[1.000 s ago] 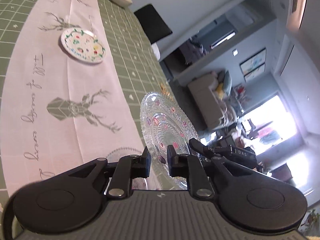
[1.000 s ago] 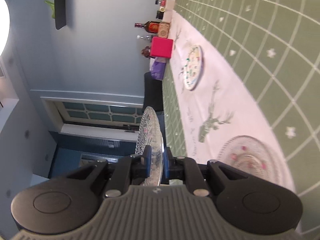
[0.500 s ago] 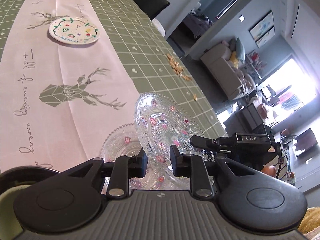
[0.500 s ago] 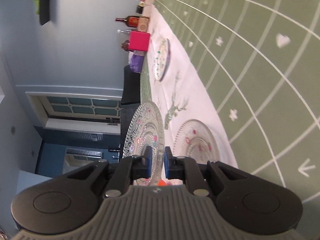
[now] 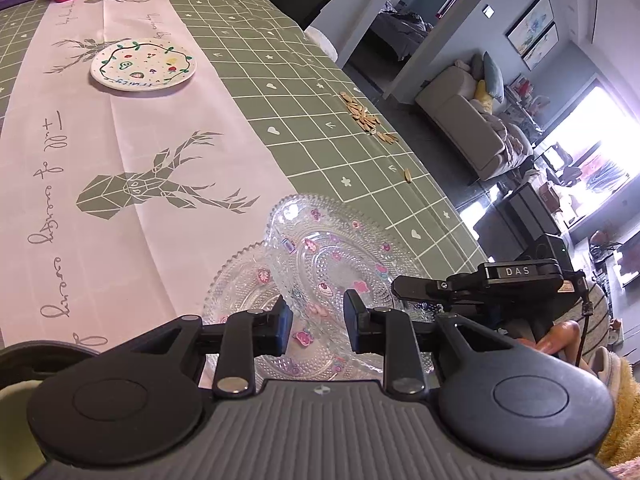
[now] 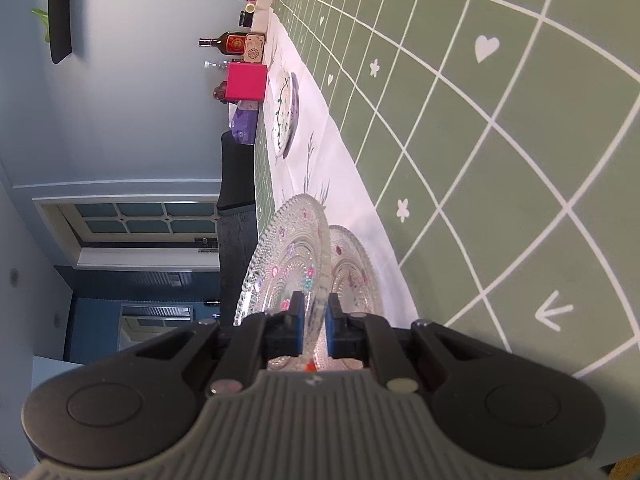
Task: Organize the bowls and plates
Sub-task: 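Lift and carry the small glass plate with both grippers over the large glass plate, then lower the small glass plate onto the large glass plate and open both grippers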
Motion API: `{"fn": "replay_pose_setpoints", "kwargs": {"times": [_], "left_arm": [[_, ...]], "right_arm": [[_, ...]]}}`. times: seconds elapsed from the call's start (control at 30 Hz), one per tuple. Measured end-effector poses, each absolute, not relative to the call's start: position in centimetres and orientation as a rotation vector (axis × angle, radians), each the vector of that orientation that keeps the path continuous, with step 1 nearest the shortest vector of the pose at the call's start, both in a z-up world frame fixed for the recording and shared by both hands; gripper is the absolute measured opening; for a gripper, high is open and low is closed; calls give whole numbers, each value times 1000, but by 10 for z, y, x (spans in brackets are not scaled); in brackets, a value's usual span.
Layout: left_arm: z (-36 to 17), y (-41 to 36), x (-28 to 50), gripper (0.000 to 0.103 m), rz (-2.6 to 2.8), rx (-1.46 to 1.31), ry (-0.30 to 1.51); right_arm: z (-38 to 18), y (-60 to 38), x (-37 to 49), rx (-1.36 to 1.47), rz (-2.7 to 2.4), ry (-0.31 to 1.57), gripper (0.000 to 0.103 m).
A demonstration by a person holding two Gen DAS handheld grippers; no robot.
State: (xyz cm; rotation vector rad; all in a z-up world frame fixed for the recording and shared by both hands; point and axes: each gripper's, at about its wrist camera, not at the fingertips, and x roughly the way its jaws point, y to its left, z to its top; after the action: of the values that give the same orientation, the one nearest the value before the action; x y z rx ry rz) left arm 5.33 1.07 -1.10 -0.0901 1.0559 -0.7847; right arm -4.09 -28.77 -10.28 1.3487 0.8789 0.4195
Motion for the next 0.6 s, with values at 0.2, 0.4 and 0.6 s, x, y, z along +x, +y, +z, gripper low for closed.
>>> {"fn": "replay_pose_setpoints", "kwargs": {"times": [0.2,0.4,0.6], "left_arm": [[-13,6,51,31,-763,-38,1041],[-12,5,53,31,-744,-39,1050],[-13,3,50,31,-732,5,1040]], "right_arm": [[-106,-292,-46,1334,404,888,8],[-106,-295,-46,1339,406,883,8],[-106,-296,-48,1330,396,881,8]]}}
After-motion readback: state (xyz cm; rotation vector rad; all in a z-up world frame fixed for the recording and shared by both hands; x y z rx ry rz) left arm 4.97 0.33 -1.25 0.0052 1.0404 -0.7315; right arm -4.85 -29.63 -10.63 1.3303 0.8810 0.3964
